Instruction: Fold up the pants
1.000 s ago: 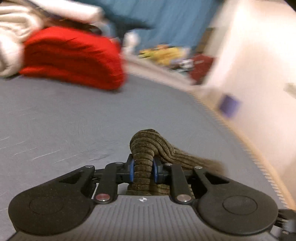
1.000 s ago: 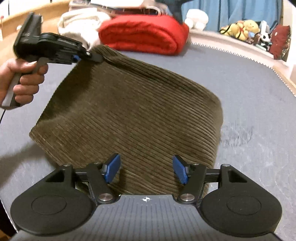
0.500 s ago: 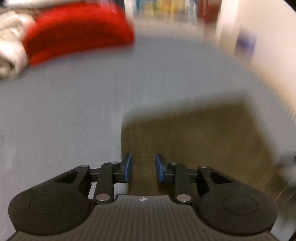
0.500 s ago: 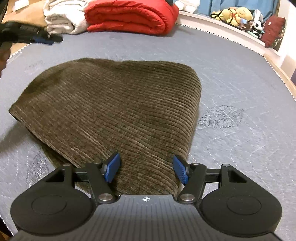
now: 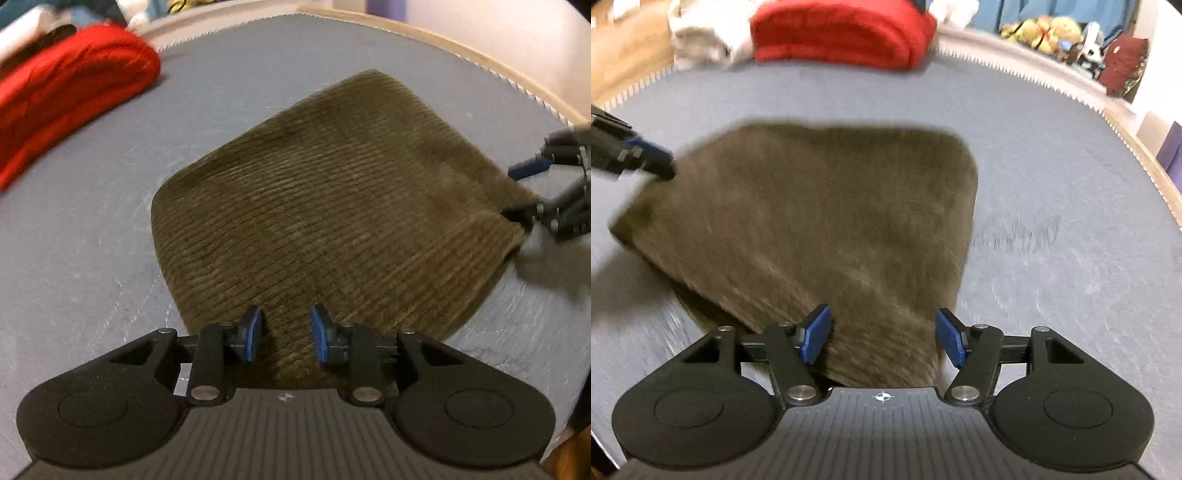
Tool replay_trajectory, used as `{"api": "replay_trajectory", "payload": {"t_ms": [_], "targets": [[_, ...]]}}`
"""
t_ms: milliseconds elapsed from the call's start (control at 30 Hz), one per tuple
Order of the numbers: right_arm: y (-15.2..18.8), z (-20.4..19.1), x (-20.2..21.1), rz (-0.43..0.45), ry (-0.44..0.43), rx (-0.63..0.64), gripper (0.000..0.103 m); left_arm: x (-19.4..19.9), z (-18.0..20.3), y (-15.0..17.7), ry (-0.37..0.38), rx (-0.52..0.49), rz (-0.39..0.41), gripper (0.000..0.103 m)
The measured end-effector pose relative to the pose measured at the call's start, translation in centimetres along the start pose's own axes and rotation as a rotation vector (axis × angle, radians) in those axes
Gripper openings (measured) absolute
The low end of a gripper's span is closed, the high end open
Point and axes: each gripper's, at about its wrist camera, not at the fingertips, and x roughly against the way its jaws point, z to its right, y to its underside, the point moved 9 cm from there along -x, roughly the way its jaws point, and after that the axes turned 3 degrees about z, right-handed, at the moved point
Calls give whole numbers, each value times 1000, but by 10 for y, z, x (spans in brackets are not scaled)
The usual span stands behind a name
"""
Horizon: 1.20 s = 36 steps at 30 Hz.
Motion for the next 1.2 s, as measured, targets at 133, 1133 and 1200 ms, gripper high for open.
{"api": "replay_trajectory", "payload": {"t_ms": [133, 1133, 1200], "targets": [[-6, 3, 8, 22, 10, -40, 66, 42, 3, -2, 7, 6, 67, 33], [-27, -20, 60, 201, 28, -71, 99, 15, 15, 2, -117, 286, -21, 79], [1, -17, 22, 8, 47, -75, 93, 0, 19, 8, -121, 238, -58, 81]]}}
